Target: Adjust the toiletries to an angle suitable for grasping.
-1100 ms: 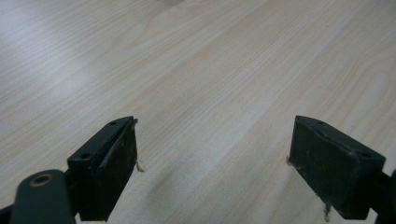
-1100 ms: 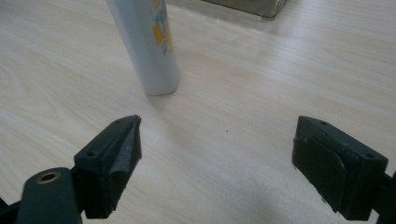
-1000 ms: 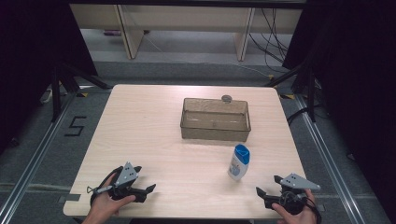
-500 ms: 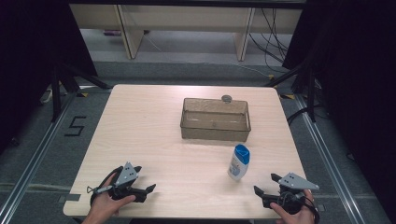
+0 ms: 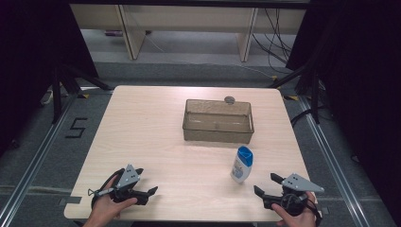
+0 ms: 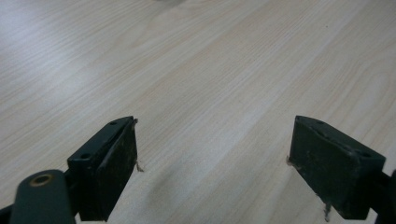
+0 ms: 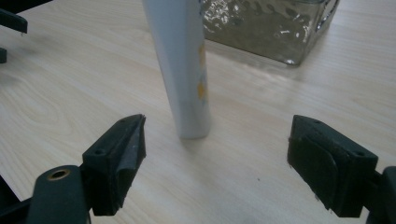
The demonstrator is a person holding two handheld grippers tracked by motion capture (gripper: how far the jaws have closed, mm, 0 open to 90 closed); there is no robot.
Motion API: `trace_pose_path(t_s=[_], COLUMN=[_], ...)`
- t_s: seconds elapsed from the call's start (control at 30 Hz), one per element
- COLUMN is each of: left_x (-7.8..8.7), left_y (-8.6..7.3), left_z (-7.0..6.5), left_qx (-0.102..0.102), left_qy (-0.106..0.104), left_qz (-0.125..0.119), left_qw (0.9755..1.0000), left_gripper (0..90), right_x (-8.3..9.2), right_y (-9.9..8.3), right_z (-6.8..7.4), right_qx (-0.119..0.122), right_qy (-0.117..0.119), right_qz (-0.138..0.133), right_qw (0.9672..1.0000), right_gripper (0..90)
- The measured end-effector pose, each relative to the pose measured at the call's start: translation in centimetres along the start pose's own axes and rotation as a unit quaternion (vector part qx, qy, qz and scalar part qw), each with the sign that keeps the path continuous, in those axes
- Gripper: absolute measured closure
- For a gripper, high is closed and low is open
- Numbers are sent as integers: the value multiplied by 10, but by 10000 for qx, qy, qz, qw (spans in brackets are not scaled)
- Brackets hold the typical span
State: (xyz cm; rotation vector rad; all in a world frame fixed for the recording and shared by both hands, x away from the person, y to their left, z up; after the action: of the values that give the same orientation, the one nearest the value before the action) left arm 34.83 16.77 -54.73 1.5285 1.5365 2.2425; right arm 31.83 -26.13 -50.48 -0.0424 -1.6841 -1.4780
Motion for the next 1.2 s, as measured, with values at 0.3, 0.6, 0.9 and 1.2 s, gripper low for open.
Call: trace_pose_path(t_s=[0.3,0.6,0.9,1.2], left_x=[0,-1,0,0], left_y=[0,0,0,0], left_z=[-1,0,-1,-1], left_qx=[-36,22,37,27], left_qy=[-27,-1,-13,-17], left_qz=[28,-33,-30,-43], left_qw=[10000,10000,10000,10000], left_gripper=[149,149,149,149], right_x=[-9,-15,-20,-27], right_y=[12,21,28,33], right_z=[11,14,19,22], right_qx=[179,296,348,375], right_qy=[44,44,134,155], right_qz=[-75,-169,-253,-194], right_qw=[9998,9994,9990,9990], right_gripper=[227,231,234,243])
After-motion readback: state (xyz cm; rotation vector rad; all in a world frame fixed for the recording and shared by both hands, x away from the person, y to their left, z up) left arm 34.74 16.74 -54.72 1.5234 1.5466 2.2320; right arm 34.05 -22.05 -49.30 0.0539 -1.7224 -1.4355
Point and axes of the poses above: each handheld gripper's, and its own axes: x roughly backward along the jaws, y roughly out of its top, z roughly to its left, the point moved 6 cm from there along -x, roughly forward along the jaws, and after that the axes turned 7 degrees about z, right-handed, at the moved point
